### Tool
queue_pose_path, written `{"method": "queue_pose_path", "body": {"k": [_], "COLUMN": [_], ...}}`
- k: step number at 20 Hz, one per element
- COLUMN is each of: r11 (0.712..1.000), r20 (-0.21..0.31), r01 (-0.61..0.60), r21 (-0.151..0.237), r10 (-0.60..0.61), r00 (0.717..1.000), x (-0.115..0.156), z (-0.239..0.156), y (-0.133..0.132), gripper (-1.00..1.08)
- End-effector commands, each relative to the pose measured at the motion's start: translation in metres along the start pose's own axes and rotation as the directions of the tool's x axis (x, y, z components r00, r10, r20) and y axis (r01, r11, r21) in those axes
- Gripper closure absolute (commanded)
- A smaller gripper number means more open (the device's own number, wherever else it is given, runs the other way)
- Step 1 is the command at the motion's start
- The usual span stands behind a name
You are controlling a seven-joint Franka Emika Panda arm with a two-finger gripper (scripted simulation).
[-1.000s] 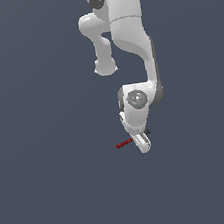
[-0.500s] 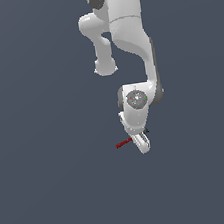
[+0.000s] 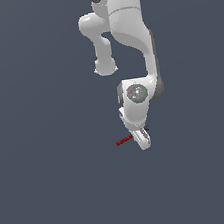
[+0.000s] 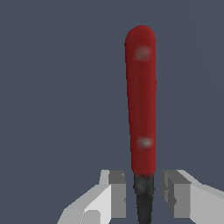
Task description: Pick up the object and move it to a goal position.
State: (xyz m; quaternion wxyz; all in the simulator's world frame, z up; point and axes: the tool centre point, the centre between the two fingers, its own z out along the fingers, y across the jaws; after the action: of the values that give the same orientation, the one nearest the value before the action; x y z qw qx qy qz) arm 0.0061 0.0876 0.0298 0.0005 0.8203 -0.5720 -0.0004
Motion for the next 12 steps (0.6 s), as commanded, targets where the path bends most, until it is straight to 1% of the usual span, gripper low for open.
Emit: {"method": "queue_pose_path", "body": {"k": [1,6,12], "r11": [1.000,1.000,1.000], "r20": [0.000,0.001,0.002], "r01": [0.000,0.000,0.000], "r21": [0.001,0.001,0.001], "r10": [0.000,0.000,0.000], "r00": [1.000,1.000,1.000], "x": [-0.002,-0.009,-0.018], "z": [-0.012,-0.046,-0.101], "y": [0.003,0.012,0.028], "gripper": [1.08,1.08,1.08]}}
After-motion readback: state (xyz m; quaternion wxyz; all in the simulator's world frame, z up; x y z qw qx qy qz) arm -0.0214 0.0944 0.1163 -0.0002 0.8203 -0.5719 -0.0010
